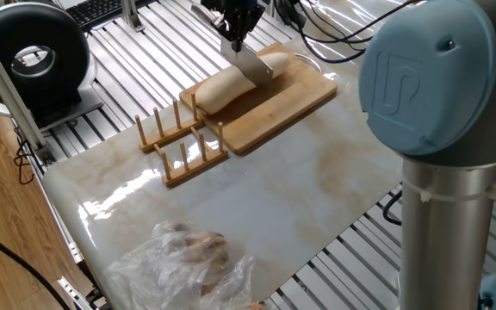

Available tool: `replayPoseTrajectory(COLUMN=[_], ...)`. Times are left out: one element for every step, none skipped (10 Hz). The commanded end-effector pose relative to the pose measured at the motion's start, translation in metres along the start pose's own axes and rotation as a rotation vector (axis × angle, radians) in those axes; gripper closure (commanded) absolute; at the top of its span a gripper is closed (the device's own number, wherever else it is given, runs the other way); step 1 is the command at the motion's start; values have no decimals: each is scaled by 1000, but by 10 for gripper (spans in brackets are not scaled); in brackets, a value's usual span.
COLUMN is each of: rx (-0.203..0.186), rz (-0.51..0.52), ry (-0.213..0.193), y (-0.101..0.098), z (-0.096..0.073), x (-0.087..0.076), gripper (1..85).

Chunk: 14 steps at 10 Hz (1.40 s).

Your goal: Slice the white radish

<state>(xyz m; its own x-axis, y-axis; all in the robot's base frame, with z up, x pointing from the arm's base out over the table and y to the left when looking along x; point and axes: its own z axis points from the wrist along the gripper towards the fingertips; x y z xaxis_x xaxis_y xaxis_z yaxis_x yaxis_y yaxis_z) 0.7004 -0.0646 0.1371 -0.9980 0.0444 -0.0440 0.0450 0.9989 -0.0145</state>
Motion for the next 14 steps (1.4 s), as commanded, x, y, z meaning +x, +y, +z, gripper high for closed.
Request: replayPoseTrajectory(rx=[5,0,-9,-26,-39,-43,-53,-59,-59,-59,-57,-60,-63,-63], rz=[15,4,-10,-22,-34,-46,-55,-59,-59,-54,-51,-50,-48,-48], ry=[11,11,13,11,11,11,5,-1,-1,2,3,7,8,10], y=[6,8,11,14,14,11,9,9,9,8,8,9,9,10], z=[4,5,5,5,4,5,7,9,10,10,10,10,10,10], x=[-3,-4,-4,-4,-4,-5,-5,-5,-5,-5,-4,-3,-3,-3], gripper=[843,843,843,843,843,843,843,843,843,843,843,843,843,843])
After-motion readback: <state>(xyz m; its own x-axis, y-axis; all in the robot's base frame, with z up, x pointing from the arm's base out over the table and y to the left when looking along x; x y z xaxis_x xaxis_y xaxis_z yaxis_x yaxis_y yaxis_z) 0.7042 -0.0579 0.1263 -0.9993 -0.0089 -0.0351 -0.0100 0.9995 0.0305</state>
